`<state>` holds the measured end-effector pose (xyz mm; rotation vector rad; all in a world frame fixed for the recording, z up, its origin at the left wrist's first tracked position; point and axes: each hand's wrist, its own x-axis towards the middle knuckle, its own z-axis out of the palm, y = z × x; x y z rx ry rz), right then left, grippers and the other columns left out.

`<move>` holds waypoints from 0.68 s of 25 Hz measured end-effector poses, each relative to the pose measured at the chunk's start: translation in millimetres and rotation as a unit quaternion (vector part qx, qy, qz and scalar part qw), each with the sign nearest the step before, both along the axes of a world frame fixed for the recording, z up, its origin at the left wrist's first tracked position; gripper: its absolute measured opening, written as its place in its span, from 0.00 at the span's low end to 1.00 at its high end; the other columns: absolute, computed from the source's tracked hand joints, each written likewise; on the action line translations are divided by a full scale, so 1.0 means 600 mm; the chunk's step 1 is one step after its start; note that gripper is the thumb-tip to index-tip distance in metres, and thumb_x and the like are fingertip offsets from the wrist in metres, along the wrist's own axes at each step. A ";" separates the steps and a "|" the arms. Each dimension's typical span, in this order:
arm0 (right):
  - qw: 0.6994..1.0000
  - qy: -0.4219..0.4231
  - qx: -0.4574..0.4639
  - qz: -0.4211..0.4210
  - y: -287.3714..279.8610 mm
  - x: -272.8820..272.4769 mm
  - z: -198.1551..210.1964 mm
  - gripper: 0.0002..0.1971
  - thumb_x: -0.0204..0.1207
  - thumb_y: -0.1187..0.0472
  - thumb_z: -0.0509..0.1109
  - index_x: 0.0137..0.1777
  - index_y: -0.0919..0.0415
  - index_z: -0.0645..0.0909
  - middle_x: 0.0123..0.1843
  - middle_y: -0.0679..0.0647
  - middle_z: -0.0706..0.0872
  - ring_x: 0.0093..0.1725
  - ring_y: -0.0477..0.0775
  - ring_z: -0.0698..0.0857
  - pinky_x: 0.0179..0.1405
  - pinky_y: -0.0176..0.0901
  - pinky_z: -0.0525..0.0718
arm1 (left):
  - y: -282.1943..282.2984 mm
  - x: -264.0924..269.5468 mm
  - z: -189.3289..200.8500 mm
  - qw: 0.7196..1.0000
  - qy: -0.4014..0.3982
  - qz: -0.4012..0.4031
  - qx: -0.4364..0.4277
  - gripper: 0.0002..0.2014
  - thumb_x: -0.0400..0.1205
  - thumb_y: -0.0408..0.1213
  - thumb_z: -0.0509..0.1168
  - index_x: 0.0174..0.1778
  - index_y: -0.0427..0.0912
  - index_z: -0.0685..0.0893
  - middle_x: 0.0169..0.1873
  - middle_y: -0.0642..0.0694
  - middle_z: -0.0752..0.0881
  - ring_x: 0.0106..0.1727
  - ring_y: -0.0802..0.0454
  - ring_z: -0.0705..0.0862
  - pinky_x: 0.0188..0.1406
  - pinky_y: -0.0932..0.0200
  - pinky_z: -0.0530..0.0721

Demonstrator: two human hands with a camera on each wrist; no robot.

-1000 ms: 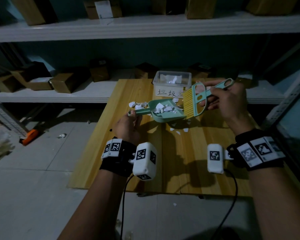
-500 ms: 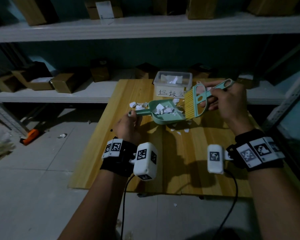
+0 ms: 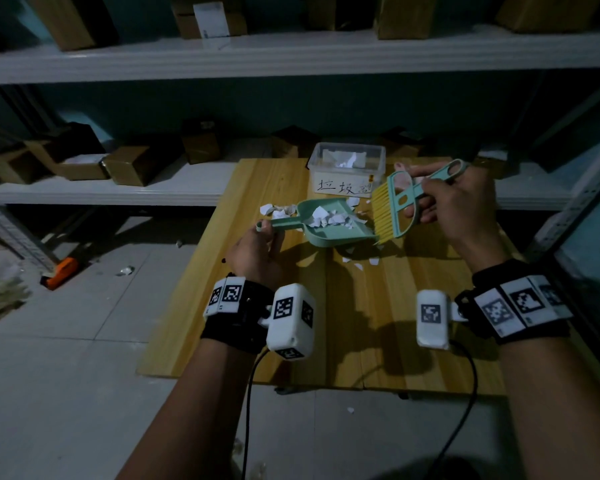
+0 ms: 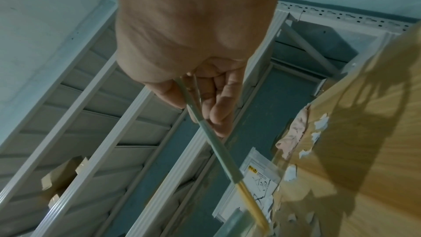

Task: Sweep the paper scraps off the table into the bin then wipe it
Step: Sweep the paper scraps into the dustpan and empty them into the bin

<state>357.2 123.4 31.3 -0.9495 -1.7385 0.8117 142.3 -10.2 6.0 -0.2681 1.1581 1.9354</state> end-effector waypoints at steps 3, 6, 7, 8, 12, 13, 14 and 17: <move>1.000 0.013 -0.004 -0.013 -0.003 -0.003 0.000 0.12 0.85 0.61 0.62 0.62 0.62 0.84 0.46 0.57 0.91 0.34 0.49 0.92 0.22 0.29 0.81 | 0.001 0.001 0.001 1.000 -0.006 0.003 0.006 0.03 0.83 0.25 0.66 0.47 0.34 0.85 0.56 0.37 0.87 0.55 0.48 0.87 0.50 0.57 0.90; 0.999 0.041 -0.002 -0.024 -0.009 -0.005 0.005 0.12 0.85 0.62 0.62 0.61 0.62 0.84 0.45 0.55 0.91 0.34 0.47 0.92 0.23 0.28 0.81 | 0.000 0.005 -0.001 1.000 -0.007 -0.007 0.016 0.03 0.83 0.24 0.65 0.47 0.34 0.84 0.57 0.36 0.86 0.54 0.46 0.87 0.48 0.56 0.90; 0.999 0.048 0.001 -0.026 -0.010 -0.005 0.007 0.11 0.85 0.62 0.61 0.60 0.62 0.84 0.45 0.54 0.91 0.35 0.46 0.92 0.23 0.28 0.81 | -0.001 0.005 -0.001 1.000 -0.009 -0.011 0.014 0.03 0.83 0.25 0.65 0.47 0.34 0.84 0.57 0.36 0.86 0.55 0.46 0.87 0.47 0.56 0.90; 0.998 0.053 0.004 -0.029 -0.012 -0.006 0.007 0.11 0.85 0.62 0.61 0.60 0.62 0.84 0.46 0.54 0.91 0.35 0.46 0.92 0.23 0.28 0.81 | -0.001 0.003 -0.001 1.000 -0.010 -0.016 0.010 0.03 0.83 0.25 0.66 0.47 0.34 0.84 0.57 0.36 0.86 0.55 0.46 0.87 0.46 0.57 0.90; 0.997 0.066 0.014 -0.038 -0.014 -0.007 0.010 0.10 0.84 0.63 0.61 0.57 0.59 0.83 0.47 0.55 0.90 0.35 0.45 0.92 0.23 0.28 0.80 | 0.001 -0.002 -0.001 0.999 -0.015 -0.028 0.003 0.03 0.83 0.27 0.66 0.50 0.35 0.85 0.58 0.38 0.86 0.56 0.47 0.87 0.46 0.57 0.90; 0.997 0.068 0.017 -0.039 -0.014 -0.006 0.011 0.10 0.84 0.63 0.61 0.57 0.58 0.83 0.47 0.55 0.90 0.34 0.45 0.91 0.23 0.28 0.80 | 0.001 -0.001 -0.001 1.000 -0.014 -0.028 0.004 0.03 0.83 0.27 0.65 0.49 0.35 0.85 0.58 0.38 0.86 0.56 0.47 0.87 0.48 0.57 0.90; 0.997 0.069 0.020 -0.042 -0.014 -0.006 0.011 0.09 0.84 0.63 0.61 0.57 0.58 0.83 0.47 0.54 0.90 0.34 0.44 0.91 0.23 0.28 0.81 | 0.001 -0.001 -0.002 1.000 -0.014 -0.026 0.005 0.03 0.83 0.26 0.65 0.49 0.35 0.84 0.58 0.38 0.86 0.57 0.47 0.87 0.49 0.57 0.90; 0.996 0.070 0.025 -0.056 -0.007 -0.004 0.008 0.11 0.83 0.61 0.62 0.57 0.61 0.84 0.47 0.56 0.91 0.35 0.46 0.92 0.24 0.31 0.83 | -0.001 0.000 -0.004 0.999 -0.016 -0.028 0.011 0.04 0.84 0.27 0.65 0.51 0.35 0.84 0.58 0.38 0.86 0.57 0.47 0.86 0.49 0.58 0.89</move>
